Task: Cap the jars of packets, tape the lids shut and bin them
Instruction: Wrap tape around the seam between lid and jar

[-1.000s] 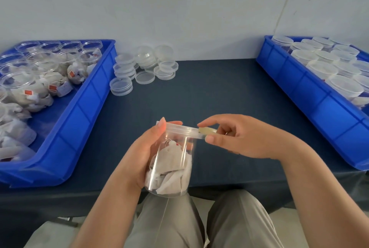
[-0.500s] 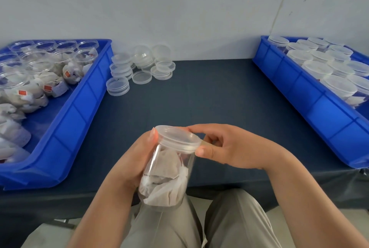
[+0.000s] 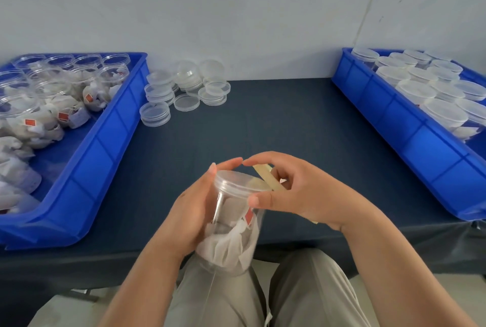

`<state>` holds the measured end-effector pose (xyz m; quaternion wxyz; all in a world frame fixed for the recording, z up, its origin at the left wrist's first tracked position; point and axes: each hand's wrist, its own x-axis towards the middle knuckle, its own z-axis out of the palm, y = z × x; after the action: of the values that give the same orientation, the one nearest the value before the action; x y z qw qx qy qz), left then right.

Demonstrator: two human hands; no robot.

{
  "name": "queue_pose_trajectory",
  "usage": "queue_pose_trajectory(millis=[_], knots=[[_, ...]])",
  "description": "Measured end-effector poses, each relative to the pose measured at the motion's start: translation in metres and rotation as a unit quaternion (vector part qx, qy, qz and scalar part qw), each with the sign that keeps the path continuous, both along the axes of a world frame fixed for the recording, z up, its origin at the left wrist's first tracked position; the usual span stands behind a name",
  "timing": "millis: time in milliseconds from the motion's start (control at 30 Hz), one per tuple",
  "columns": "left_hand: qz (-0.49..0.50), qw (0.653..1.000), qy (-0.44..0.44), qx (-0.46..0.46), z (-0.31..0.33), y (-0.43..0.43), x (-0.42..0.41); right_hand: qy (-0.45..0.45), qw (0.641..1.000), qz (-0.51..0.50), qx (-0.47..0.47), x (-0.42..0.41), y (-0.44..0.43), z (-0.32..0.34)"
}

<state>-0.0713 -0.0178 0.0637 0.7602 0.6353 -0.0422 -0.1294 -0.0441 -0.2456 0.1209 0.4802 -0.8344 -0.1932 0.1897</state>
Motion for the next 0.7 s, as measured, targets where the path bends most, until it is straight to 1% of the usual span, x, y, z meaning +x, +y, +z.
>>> queue_pose_trajectory(millis=[33,100,200,333,433,567,700], knots=[[-0.012,1.000,0.009,-0.007,-0.003,-0.004,-0.003,-0.019,1.000,-0.006,-0.002,-0.001,0.001,0.000],[-0.011,1.000,-0.004,0.012,-0.007,-0.008,-0.006,-0.037,0.999,-0.027,-0.013,-0.001,0.004,0.000],[0.003,0.999,-0.006,0.034,-0.006,-0.006,-0.005,-0.046,0.997,-0.046,-0.036,-0.002,0.003,-0.001],[0.014,0.998,0.003,0.066,0.002,-0.003,0.000,-0.049,0.996,-0.041,-0.057,-0.004,0.004,-0.005],[0.057,0.996,-0.010,0.069,0.003,-0.006,0.001,-0.067,0.994,-0.055,-0.063,-0.005,0.008,-0.007],[0.109,0.993,-0.004,0.038,0.006,-0.006,0.002,-0.089,0.990,-0.072,-0.082,-0.006,0.003,-0.001],[0.181,0.982,-0.018,0.041,0.009,-0.001,0.005,-0.101,0.986,-0.012,-0.131,-0.011,-0.008,0.009]])
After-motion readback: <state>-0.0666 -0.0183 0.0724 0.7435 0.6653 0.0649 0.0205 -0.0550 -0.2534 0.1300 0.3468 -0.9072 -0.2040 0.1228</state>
